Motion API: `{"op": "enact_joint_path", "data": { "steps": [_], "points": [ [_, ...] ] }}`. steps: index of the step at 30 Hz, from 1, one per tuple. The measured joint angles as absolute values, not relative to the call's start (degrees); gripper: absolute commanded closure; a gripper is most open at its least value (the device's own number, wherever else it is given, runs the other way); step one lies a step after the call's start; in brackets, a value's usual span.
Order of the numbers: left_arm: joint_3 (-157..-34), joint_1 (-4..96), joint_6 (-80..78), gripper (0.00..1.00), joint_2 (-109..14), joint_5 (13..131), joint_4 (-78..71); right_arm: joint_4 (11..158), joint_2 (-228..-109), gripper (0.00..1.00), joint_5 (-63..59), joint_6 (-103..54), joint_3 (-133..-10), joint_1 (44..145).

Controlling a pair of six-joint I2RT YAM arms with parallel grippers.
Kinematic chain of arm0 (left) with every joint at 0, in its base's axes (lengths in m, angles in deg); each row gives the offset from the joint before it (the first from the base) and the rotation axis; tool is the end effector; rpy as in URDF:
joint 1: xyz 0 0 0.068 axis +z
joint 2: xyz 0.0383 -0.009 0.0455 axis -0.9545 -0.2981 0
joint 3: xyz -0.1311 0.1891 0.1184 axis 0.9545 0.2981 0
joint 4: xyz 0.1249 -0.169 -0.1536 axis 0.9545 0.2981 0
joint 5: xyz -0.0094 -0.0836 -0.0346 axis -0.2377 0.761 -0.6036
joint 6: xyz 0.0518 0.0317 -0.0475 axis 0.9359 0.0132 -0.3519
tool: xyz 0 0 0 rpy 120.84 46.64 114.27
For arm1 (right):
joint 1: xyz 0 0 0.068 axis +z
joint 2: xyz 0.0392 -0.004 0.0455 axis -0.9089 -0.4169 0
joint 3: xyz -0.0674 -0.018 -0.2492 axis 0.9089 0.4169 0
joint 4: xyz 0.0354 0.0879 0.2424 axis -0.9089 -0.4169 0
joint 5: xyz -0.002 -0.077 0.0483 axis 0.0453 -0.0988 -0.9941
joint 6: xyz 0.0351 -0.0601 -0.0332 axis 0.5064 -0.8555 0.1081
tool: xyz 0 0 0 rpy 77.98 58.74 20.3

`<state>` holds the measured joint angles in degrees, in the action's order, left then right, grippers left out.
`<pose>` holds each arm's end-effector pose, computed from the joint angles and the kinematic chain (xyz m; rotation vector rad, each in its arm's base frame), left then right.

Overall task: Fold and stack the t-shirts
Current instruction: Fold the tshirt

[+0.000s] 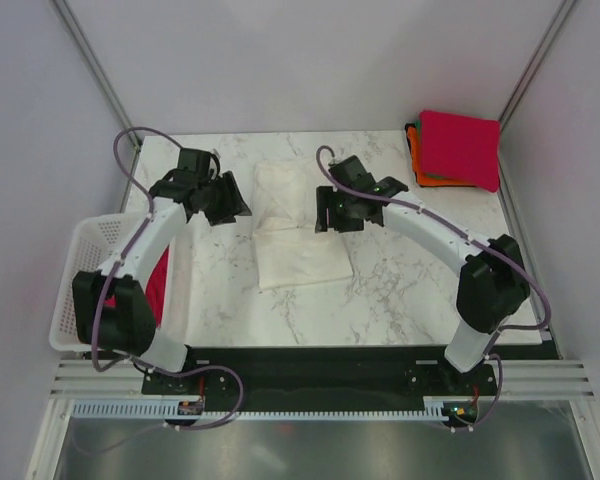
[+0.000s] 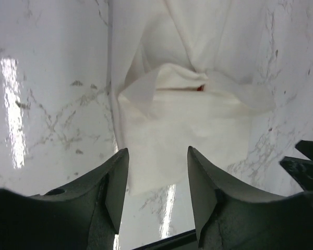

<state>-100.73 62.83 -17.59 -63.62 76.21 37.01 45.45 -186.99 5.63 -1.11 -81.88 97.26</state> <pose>0.3554 -0.0758 0.2501 -0.3186 2.5254 -0.5418 0.3360 0.2098 0.2470 -0.0395 2.5618 0.4429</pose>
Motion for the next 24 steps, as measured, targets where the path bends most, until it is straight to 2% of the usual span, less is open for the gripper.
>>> {"op": "enact_joint_path", "data": {
  "steps": [4,12,20,24],
  "points": [
    [-87.73,62.33,-17.41,0.47,-48.67,74.77,37.06,47.66,-188.54,0.36,3.6,-0.52,-77.69,104.08],
    [-70.2,62.57,-16.85,0.46,-28.37,71.07,39.2,47.01,-200.49,0.36,4.58,-1.07,-81.25,103.88],
    [-67.82,62.57,-16.3,0.46,-23.78,68.43,38.48,43.25,-210.57,0.36,6.7,-3.78,-95.13,100.65],
    [-67.82,62.57,-15.99,0.46,-25.02,68.43,38.02,40.62,-218.0,0.36,7.14,-5.07,-109.1,96.6]
  ]
}}
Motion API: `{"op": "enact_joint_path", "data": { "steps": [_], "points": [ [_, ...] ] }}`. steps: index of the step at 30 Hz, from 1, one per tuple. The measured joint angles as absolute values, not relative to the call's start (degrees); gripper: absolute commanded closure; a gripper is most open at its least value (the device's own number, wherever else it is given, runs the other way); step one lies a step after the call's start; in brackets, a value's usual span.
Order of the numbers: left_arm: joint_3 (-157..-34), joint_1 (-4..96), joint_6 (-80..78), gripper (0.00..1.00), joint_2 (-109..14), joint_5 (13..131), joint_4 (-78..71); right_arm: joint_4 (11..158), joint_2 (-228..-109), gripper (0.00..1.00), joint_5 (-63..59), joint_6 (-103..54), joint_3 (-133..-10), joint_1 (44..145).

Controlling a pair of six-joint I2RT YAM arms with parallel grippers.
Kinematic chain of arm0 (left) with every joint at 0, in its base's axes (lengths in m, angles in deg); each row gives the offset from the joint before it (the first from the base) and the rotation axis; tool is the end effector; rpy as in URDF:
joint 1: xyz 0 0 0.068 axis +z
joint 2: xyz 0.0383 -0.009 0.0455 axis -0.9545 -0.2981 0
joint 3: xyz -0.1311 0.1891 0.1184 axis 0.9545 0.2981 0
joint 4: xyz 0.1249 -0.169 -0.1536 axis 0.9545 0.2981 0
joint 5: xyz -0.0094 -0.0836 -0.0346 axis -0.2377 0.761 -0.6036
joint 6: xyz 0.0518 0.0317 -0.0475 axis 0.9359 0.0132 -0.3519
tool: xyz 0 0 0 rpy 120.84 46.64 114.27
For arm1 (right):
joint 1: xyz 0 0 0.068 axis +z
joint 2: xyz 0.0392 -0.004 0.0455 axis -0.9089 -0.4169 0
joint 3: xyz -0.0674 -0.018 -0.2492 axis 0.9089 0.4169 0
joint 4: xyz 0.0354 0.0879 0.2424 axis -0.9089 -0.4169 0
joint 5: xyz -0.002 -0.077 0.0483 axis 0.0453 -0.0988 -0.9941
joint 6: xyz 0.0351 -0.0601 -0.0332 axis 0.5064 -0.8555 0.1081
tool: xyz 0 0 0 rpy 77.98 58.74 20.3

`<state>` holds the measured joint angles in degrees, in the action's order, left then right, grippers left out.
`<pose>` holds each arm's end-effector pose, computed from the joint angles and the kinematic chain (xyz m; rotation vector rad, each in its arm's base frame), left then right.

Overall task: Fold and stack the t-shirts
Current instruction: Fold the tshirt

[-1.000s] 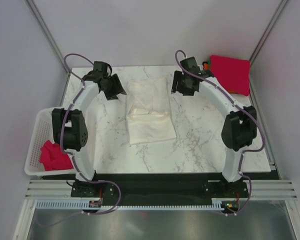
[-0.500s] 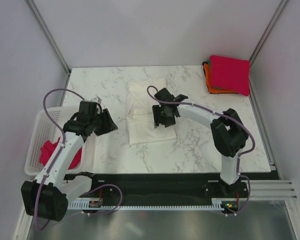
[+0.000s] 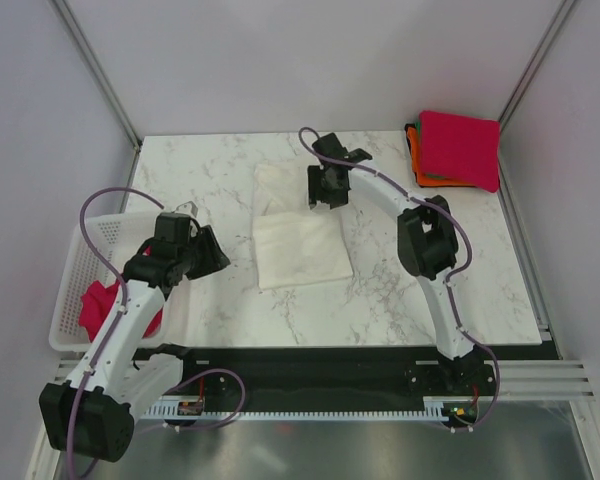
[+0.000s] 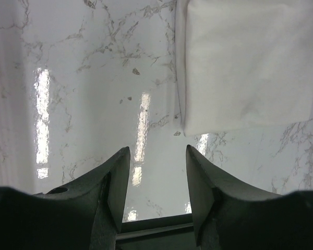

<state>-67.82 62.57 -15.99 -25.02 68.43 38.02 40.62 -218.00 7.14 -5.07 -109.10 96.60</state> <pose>0.2101 -0.0426 0.2321 -0.3178 2.4235 -0.3898 0.4268 0.2575 0.1624 -0.1094 2.6862 0.2973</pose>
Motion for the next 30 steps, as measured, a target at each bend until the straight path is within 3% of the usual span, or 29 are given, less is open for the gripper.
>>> {"op": "enact_joint_path", "data": {
  "steps": [4,8,15,19,25,30],
  "points": [
    [-67.82,62.57,-15.6,0.46,-25.79,68.47,37.78,39.88,-223.33,0.36,6.18,-5.11,-120.27,91.2],
    [-67.82,62.57,-15.21,0.44,-25.77,68.89,37.52,40.67,-220.75,0.35,5.32,-5.05,-118.47,87.2],
    [-66.85,62.57,-15.16,0.44,-27.38,73.26,35.35,50.2,-194.94,0.29,1.28,-3.8,-80.2,88.43],
    [-65.54,62.54,-15.47,0.44,-30.2,76.52,32.79,56.69,-185.0,0.3,-5.17,-1.84,-64.49,89.3],
    [-61.54,61.78,-18.18,0.44,-31.82,80.49,28.01,65.15,-182.99,0.33,-10.85,1.51,-48.84,89.08],
    [-57.41,60.88,-20.85,0.45,-31.93,81.8,24.36,71.7,-182.0,0.39,-15.55,3.48,-45.12,88.84]
  ]
}}
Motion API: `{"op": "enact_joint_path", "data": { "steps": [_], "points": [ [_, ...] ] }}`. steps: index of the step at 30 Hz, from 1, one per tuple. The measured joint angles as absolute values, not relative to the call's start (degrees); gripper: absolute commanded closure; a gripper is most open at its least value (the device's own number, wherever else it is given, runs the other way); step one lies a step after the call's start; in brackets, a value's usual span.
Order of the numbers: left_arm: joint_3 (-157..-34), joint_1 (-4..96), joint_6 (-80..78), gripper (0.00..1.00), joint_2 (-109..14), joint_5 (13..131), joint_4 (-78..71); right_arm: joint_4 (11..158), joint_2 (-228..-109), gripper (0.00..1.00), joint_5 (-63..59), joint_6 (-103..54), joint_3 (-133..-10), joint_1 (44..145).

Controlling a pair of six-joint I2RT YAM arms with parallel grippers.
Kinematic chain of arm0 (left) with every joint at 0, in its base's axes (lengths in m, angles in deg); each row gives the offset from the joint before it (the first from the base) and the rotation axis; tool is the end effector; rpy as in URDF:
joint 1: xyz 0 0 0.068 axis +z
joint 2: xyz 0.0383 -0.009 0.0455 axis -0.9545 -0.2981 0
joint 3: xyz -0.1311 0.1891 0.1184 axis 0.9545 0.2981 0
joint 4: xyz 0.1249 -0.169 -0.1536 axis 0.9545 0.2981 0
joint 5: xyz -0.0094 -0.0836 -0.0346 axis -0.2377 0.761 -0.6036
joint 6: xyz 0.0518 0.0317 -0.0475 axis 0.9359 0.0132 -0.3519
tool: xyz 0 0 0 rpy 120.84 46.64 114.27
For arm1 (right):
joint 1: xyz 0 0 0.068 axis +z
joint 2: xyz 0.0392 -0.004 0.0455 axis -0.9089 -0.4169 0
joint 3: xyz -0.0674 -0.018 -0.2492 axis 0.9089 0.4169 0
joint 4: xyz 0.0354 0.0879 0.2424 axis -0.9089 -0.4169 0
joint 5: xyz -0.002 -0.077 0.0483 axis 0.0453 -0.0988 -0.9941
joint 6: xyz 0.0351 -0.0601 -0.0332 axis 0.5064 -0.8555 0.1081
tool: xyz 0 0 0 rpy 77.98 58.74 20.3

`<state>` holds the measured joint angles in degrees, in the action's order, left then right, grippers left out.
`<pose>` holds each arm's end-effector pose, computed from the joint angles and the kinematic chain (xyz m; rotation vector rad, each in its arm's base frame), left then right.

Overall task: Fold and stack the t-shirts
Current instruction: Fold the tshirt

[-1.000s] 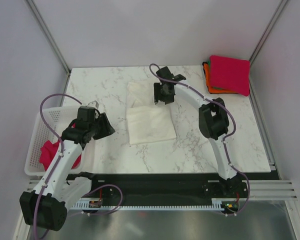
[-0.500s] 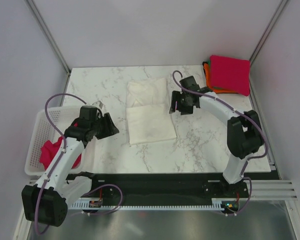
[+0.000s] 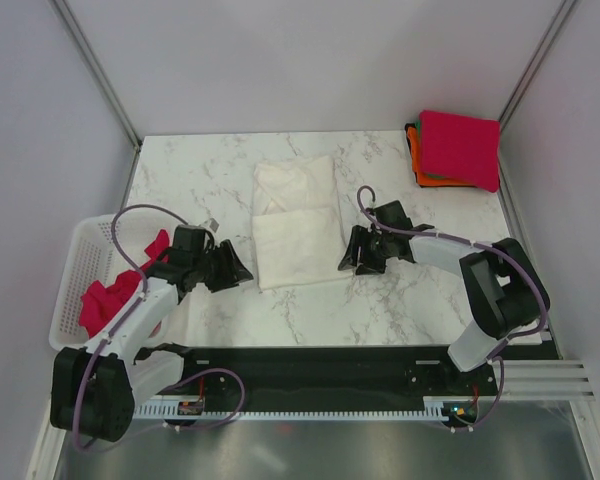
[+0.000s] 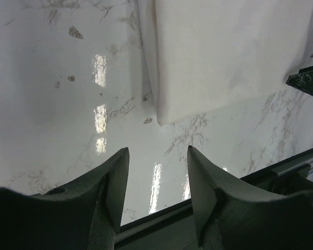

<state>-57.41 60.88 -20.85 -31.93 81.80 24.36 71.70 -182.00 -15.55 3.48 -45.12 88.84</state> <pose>0.2172 -0.0659 0.1697 -0.3019 2.5319 -0.7013 0.2869 0.1510 0.1141 0.1267 2.7323 0.8224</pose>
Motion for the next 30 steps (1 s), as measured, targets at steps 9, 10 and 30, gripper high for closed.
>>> {"op": "enact_joint_path", "data": {
  "steps": [9,10,30],
  "points": [
    [-48.23,59.09,-26.84,0.47,-28.76,82.44,17.87,74.61,-182.77,0.85,-16.36,3.41,-43.83,88.89],
    [-47.18,58.79,-27.62,0.47,-28.67,82.48,16.97,74.87,-182.77,0.89,-16.47,3.37,-43.68,88.89],
    [-41.26,53.5,-40.28,0.59,-41.63,82.53,-8.41,77.69,-182.77,0.98,-16.73,3.17,-42.06,88.89]
  ]
}}
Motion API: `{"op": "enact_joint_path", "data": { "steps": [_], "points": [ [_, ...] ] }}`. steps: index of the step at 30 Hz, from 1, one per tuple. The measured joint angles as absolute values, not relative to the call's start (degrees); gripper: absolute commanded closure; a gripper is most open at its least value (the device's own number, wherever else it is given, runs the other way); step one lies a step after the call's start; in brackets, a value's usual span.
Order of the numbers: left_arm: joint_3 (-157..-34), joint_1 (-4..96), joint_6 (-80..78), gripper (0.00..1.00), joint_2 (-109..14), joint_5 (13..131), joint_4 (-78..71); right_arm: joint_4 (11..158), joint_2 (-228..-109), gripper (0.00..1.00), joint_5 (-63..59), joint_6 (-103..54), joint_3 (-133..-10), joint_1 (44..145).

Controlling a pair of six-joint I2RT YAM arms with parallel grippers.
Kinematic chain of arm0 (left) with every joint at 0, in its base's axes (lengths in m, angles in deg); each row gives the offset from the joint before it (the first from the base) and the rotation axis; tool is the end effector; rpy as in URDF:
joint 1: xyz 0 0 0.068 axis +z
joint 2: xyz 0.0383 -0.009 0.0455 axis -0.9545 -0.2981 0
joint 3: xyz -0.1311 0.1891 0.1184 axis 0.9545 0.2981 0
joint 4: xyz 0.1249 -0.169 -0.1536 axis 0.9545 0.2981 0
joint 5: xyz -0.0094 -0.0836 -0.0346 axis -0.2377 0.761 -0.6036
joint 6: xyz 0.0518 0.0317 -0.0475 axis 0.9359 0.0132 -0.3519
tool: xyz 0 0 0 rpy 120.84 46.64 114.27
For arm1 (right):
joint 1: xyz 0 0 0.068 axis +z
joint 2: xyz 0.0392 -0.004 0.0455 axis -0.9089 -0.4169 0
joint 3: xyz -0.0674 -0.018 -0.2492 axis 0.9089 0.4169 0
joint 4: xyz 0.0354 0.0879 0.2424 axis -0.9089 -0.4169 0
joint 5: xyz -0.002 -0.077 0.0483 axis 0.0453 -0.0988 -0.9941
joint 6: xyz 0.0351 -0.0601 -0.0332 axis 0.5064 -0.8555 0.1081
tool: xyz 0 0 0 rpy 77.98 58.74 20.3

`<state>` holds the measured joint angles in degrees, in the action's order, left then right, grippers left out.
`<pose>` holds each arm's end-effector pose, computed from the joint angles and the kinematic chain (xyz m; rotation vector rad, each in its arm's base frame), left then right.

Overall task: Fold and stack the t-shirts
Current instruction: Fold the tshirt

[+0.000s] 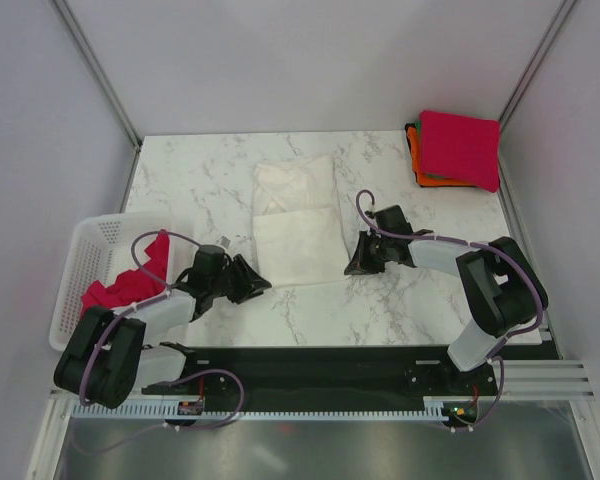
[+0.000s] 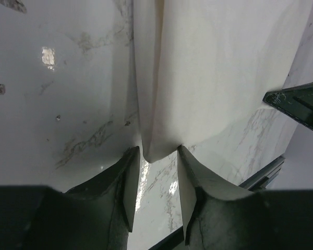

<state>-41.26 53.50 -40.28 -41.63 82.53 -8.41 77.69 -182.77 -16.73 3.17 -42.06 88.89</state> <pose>0.2092 -0.0949 0.0970 -0.5260 2.4653 -0.9411 0.2844 0.1516 0.1029 0.0975 2.6969 0.8620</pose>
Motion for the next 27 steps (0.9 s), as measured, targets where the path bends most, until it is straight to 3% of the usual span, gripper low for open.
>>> {"op": "enact_joint_path", "data": {
  "steps": [5,11,19,27],
  "points": [
    [-41.26,52.45,-41.57,0.7,-44.19,80.78,-11.64,77.76,-182.77,1.0,-16.88,2.93,-41.97,88.89],
    [-41.63,51.92,-41.63,0.98,-44.13,78.48,-11.05,77.65,-182.77,1.0,-17.36,2.91,-41.97,88.89],
    [-46.48,50.3,-41.17,0.98,-33.39,77.52,0.01,75.44,-179.55,1.0,-18.85,2.95,-40.79,88.93],
    [-51.62,49.15,-41.22,0.98,-9.59,80.54,19.37,64.38,-158.35,1.0,-22.72,4.59,-37.23,89.26]
  ]
}}
